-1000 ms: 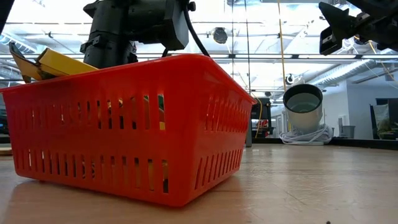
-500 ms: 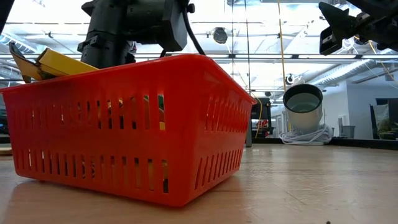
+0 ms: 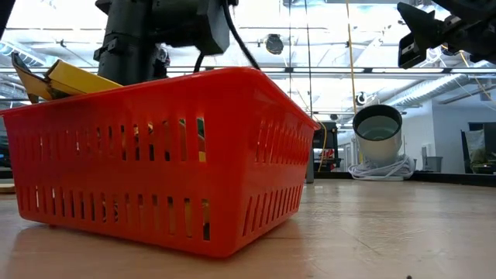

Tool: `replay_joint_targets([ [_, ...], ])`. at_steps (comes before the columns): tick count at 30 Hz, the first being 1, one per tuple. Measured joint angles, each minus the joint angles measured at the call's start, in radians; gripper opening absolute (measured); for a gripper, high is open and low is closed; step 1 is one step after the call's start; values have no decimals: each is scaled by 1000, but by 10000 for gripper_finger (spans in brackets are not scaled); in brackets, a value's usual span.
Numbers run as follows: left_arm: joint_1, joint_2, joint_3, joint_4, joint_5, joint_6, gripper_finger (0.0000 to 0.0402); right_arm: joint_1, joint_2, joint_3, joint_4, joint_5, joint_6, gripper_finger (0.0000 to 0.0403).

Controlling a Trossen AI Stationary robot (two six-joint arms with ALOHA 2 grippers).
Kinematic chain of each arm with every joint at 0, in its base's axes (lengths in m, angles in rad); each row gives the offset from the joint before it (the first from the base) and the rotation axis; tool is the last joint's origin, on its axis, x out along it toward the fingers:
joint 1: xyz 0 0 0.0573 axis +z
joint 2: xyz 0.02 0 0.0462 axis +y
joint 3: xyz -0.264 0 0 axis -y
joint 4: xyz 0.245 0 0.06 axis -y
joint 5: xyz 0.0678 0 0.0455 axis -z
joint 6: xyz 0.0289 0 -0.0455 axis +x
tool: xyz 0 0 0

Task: Pick & Place Office Desk Supplies
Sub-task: Put the orange rubber band into the green basket

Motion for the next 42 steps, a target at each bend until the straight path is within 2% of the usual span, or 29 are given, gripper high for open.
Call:
replay_joint_targets([
  [16, -51, -163, 1, -58, -37, -6, 2, 0, 0, 0, 0, 0, 0, 142],
  [23, -76, -306, 2, -138, -112, -33, 1, 0, 0, 0, 0, 0, 0, 142],
  [29, -85, -409, 15, -113, -211, 9, 1, 0, 0, 0, -1, 0, 0, 142],
  [34, -63, -403, 98, -99, -271, 144, 1, 0, 0, 0, 0, 0, 0, 142],
  [38, -14, -352, 137, -82, -266, 251, 1, 0, 0, 0, 0, 0, 0, 142],
  [42, 25, -292, 148, -16, -217, 335, 1, 0, 0, 0, 0, 0, 0, 142],
])
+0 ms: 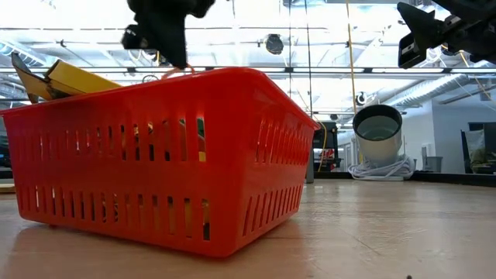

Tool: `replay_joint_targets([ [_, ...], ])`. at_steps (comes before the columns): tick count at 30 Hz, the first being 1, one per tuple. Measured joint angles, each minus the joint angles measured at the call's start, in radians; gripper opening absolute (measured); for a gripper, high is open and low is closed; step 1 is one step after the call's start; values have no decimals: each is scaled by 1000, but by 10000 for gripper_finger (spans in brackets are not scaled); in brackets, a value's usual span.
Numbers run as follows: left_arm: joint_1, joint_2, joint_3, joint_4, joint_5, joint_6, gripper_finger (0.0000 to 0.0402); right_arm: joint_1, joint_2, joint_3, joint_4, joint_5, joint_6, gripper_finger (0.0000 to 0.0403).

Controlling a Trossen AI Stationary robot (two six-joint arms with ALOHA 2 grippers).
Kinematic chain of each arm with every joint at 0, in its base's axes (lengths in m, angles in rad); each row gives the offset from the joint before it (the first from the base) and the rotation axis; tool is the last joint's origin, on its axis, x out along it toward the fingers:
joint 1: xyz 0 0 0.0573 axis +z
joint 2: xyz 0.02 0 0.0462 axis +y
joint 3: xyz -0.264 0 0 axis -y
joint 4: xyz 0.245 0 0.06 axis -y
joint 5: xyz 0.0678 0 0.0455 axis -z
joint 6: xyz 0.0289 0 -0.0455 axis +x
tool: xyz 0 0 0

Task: Pick & Place Office Desk Supplies
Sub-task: Put the orange rubber band into the green basket

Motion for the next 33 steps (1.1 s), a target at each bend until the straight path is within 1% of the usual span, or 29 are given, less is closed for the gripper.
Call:
replay_joint_targets([
  [6, 28, 68, 3, 139, 46, 54, 1, 0, 0, 0, 0, 0, 0, 141],
  [12, 67, 130, 4, 155, 33, 71, 0, 0, 0, 0, 0, 0, 0, 141],
  [17, 89, 177, 4, 203, 30, 84, 0, 0, 0, 0, -1, 0, 0, 141],
  [24, 102, 202, 3, 216, 7, 76, 3, 0, 0, 0, -1, 0, 0, 141],
  [29, 103, 213, 4, 225, 14, 83, 32, 0, 0, 0, 0, 0, 0, 141],
  [33, 102, 223, 3, 219, 40, 81, 80, 0, 0, 0, 0, 0, 0, 141],
])
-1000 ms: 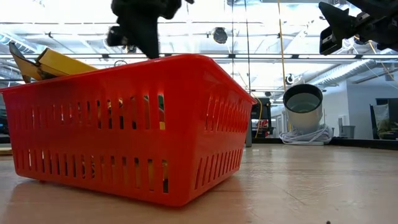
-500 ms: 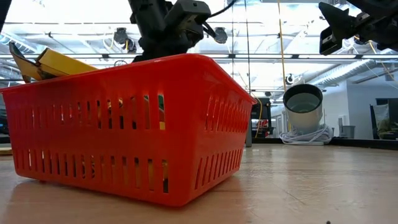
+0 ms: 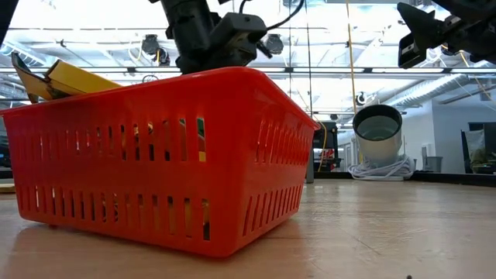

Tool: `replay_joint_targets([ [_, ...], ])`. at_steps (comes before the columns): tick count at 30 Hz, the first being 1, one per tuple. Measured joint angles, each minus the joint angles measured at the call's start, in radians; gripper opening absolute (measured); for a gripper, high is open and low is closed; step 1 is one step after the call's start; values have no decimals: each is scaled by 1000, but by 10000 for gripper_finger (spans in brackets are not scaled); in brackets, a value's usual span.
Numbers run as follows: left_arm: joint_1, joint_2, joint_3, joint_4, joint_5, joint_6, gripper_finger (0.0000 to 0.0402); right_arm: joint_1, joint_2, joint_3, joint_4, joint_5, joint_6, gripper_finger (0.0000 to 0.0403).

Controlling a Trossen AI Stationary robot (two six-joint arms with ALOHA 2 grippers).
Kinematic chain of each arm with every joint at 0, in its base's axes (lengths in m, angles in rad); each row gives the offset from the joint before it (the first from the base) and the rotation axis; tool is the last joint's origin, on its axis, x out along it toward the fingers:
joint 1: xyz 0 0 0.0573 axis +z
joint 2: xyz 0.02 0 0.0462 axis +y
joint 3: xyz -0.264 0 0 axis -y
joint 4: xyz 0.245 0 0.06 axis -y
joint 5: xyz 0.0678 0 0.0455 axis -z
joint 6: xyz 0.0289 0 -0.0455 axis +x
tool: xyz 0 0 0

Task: Pick & Place Office Desk Supplies
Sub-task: Put the orange rubber band into the green basket, then put the blue basket on the shelf

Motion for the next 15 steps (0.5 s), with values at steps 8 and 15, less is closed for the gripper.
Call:
replay_joint_targets([
  [8, -12, 1, 0, -3, 19, 45, 187, 0, 0, 0, 0, 0, 0, 141],
  [15, -57, -74, 0, -33, -72, 141, 217, 0, 0, 0, 0, 0, 0, 141],
])
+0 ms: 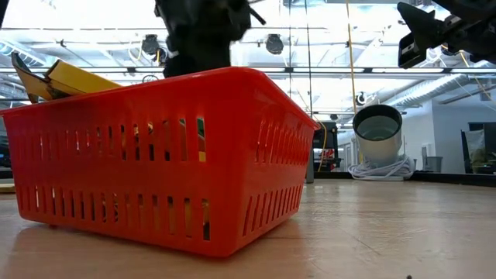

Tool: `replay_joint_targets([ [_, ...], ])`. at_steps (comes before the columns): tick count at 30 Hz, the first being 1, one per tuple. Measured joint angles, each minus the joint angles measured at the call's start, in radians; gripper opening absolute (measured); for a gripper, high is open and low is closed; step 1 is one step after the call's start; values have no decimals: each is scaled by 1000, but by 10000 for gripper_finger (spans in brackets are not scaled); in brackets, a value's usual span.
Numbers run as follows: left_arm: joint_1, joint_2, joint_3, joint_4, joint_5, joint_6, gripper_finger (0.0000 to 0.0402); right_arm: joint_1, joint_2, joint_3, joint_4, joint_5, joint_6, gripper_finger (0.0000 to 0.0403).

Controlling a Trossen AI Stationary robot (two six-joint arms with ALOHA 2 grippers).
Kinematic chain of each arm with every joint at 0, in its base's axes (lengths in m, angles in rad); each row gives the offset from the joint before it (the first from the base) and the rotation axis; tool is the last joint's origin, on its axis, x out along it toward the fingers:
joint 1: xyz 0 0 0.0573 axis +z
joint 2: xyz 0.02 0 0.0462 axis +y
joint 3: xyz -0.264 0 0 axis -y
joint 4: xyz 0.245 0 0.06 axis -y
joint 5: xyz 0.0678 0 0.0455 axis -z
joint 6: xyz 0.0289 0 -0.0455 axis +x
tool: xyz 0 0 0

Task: Pick & Place Office Desk Supplies
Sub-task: Put the blue basket on the shelf

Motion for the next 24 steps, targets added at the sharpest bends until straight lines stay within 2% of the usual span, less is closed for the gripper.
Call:
replay_joint_targets([
  [7, -44, -115, 0, -198, -26, -56, 218, 0, 0, 0, 0, 0, 0, 141],
  [14, -81, -187, 0, -409, 106, -142, 218, 0, 0, 0, -1, 0, 0, 141],
  [19, -109, -218, 0, -496, 175, -201, 218, 0, 0, 0, -1, 0, 0, 142],
  [24, -163, -243, 0, -541, 200, -194, 218, 0, 0, 0, 0, 0, 0, 142],
])
